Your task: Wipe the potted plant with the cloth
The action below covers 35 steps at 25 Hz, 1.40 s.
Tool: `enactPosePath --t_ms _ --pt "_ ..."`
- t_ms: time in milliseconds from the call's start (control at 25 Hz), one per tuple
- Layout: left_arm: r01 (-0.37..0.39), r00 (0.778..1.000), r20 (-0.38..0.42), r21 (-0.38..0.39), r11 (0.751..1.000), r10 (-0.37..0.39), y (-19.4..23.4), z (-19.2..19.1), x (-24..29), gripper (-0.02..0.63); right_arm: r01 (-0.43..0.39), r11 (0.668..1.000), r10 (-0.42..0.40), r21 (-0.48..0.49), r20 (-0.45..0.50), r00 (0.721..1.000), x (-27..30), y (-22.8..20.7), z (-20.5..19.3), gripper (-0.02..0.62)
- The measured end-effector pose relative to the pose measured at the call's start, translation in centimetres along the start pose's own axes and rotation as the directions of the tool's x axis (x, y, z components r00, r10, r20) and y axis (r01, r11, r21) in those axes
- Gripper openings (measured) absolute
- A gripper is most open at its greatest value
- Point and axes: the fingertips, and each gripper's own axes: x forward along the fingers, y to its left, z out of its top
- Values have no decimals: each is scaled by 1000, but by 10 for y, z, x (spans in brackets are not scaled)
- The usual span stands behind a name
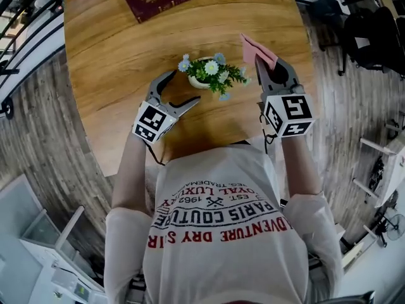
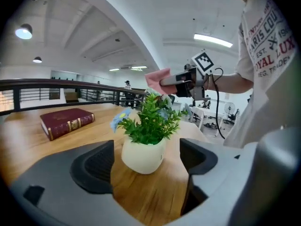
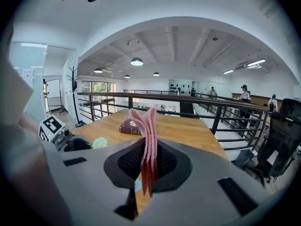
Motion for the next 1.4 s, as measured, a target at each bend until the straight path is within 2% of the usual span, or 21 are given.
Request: enactPosePath --t_ms 120,240,520,680,880,1160,1400 --pt "81 996 -37 73 994 -79 -1 -7 22 468 -6 1000 6 -7 -30 1000 11 -16 -11 35" --pt "128 991 -55 112 985 -122 5 -10 39 500 -19 1000 19 4 -65 998 23 -28 -26 37" --pt "248 967 -109 215 944 -229 4 -18 68 526 -37 999 41 35 -121 992 45 -44 -57 35" --pt "288 957 -100 245 926 -272 5 -15 81 529 -35 998 41 43 -148 988 53 -55 -71 37" --pt "379 922 -196 266 886 -335 -10 -24 93 531 -30 998 40 54 -176 984 55 -68 -84 37" --pt "372 924 -190 246 895 -332 -13 -18 107 528 -43 997 56 69 -200 978 59 -71 -96 35" --pt "311 946 -173 234 921 -276 -14 -17 110 528 -61 995 78 81 -225 971 61 -67 -107 35"
